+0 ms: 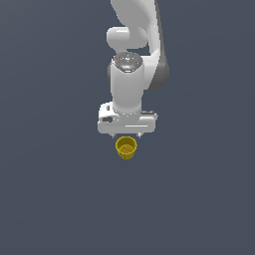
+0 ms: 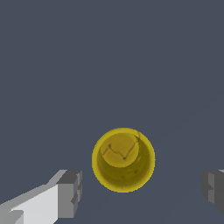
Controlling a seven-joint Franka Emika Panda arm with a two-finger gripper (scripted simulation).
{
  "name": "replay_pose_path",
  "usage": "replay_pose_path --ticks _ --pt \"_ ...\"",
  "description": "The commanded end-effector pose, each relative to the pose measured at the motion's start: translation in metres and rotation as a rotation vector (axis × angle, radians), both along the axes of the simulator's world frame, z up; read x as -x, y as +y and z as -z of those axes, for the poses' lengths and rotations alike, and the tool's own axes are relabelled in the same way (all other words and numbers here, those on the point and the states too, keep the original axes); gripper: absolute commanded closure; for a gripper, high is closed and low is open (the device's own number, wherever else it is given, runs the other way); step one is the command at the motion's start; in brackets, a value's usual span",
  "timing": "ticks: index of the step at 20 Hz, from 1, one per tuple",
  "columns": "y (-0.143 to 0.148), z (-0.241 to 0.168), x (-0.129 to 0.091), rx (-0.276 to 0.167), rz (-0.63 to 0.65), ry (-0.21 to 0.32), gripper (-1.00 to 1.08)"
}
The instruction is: Pick up the object and move it to a goal position.
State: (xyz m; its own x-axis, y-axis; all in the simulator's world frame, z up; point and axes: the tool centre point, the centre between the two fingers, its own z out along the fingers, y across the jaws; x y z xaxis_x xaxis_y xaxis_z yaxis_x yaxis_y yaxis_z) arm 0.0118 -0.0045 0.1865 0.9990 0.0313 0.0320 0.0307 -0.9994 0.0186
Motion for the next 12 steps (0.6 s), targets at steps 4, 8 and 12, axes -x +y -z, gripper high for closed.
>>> replay_pose_path --ticks 4,8,12 --pt "0.0017 0.0001 0.0005 -0.004 -0.004 -0.001 -0.2" --pt "0.0052 -0.0003 0.0013 -0.014 -0.008 -0.002 -0.2" --pt "0.005 0.0004 0.0014 -0.013 -0.012 -0.003 -0.2"
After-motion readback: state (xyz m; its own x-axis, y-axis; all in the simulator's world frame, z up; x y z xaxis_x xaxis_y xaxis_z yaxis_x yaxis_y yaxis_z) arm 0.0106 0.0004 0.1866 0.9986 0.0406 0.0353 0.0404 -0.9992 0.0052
